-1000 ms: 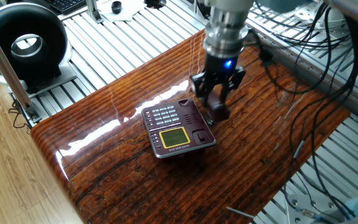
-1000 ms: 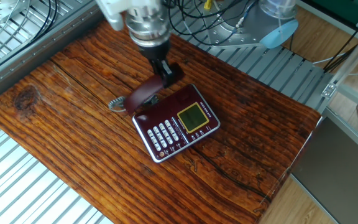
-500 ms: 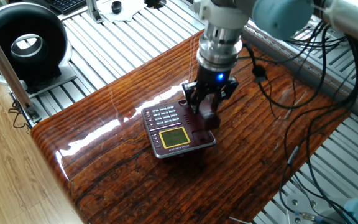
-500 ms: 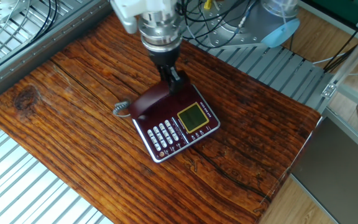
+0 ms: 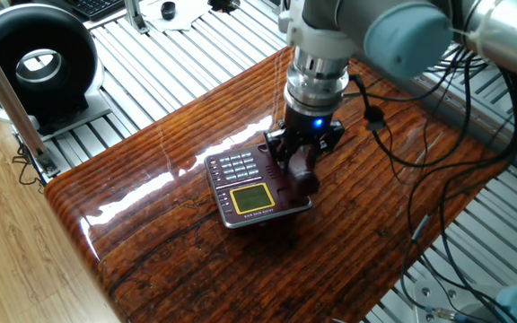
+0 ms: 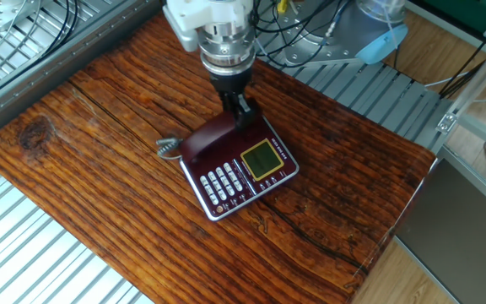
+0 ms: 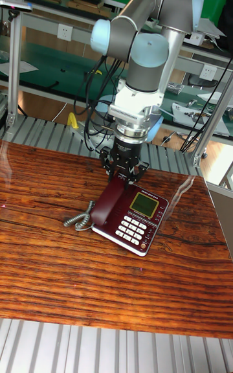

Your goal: Place the handset of the telephone on the corresponding phone cradle

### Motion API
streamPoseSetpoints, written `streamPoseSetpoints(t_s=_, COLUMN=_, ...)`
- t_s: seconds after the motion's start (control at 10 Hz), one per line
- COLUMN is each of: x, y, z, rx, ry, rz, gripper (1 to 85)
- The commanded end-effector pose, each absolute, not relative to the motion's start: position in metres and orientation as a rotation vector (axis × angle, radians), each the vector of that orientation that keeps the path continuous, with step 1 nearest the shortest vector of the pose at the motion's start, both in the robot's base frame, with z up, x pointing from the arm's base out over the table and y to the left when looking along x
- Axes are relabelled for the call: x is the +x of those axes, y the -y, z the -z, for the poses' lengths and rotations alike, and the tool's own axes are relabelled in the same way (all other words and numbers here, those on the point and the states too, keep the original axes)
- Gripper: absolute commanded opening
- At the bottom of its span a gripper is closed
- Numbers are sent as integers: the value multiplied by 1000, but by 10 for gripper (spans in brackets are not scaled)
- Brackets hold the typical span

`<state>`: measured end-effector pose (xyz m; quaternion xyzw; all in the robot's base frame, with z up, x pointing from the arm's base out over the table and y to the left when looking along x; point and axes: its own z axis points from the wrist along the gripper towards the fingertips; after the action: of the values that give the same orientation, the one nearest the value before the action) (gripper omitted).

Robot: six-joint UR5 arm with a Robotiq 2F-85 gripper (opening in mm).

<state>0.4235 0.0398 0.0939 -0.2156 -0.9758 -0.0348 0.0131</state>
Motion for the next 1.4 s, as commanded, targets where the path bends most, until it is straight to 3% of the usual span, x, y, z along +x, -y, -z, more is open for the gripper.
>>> streamPoseSetpoints(t_s=0.0, x=428, y=-40, z=-102, rx=-641, ry=3022, rz=142, gripper=260)
streamPoseSetpoints(t_s=0.3, x=431, y=-28, z=-101, rx=-596, ry=3054, rz=72, gripper=207)
streamPoseSetpoints(t_s=0.5, x=433, y=-26, z=-101, rx=-677, ry=3045, rz=66, gripper=250)
streamPoseSetpoints(t_s=0.7, x=427, y=-8, z=-101, rx=-692, ry=3038, rz=-48, gripper=240)
streamPoseSetpoints(t_s=1.0, x=430, y=-30, z=-101, rx=-684, ry=3031, rz=82, gripper=243)
streamPoseSetpoints(t_s=1.3, x=437, y=-46, z=-96, rx=-772, ry=3018, rz=96, gripper=247)
